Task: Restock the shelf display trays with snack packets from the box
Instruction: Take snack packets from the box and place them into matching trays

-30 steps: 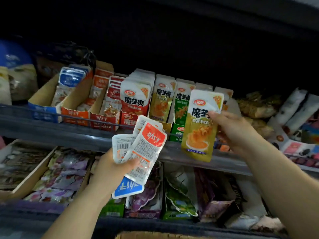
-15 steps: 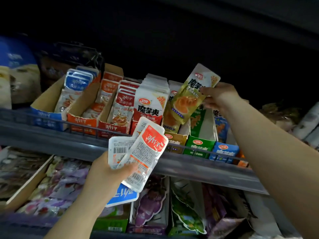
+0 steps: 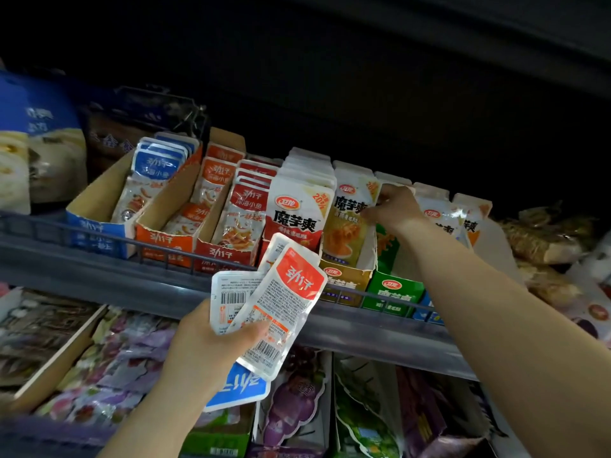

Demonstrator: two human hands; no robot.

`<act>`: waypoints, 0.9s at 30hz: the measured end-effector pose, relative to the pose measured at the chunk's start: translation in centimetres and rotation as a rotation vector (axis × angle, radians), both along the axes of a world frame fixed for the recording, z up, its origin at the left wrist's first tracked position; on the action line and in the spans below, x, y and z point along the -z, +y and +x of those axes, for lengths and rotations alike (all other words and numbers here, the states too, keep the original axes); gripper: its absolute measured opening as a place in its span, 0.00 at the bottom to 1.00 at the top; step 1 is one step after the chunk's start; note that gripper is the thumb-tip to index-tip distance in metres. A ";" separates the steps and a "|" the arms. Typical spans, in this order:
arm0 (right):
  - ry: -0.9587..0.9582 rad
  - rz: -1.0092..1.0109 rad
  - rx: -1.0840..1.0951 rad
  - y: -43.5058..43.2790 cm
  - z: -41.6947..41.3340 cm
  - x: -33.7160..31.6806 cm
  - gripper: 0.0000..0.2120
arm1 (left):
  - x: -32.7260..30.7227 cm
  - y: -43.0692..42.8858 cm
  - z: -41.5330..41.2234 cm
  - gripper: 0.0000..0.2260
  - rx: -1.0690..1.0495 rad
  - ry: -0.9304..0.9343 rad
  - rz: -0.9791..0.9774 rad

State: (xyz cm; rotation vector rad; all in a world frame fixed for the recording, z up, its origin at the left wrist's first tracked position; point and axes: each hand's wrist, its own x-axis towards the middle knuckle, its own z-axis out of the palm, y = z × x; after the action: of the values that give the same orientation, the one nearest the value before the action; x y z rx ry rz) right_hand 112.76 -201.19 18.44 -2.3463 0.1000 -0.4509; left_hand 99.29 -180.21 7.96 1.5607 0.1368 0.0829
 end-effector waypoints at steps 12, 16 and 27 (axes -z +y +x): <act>-0.118 -0.044 0.092 0.1 0.3 1.1 0.35 | 0.6 -0.3 0.3 0.08 0.020 -0.017 0.007; -0.240 -0.002 0.103 0.2 -2.2 0.8 0.26 | 0.4 -0.3 0.3 0.08 0.000 -0.023 0.018; 0.222 0.516 -0.218 3.2 -15.6 6.1 0.13 | 0.7 -3.1 -1.5 0.11 -0.009 -0.163 0.189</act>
State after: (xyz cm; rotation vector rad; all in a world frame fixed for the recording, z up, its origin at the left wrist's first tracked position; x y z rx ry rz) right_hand 97.18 -197.99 12.30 -1.8617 0.0557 -0.0430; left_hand 97.83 -183.28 7.26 1.7340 0.0079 0.2354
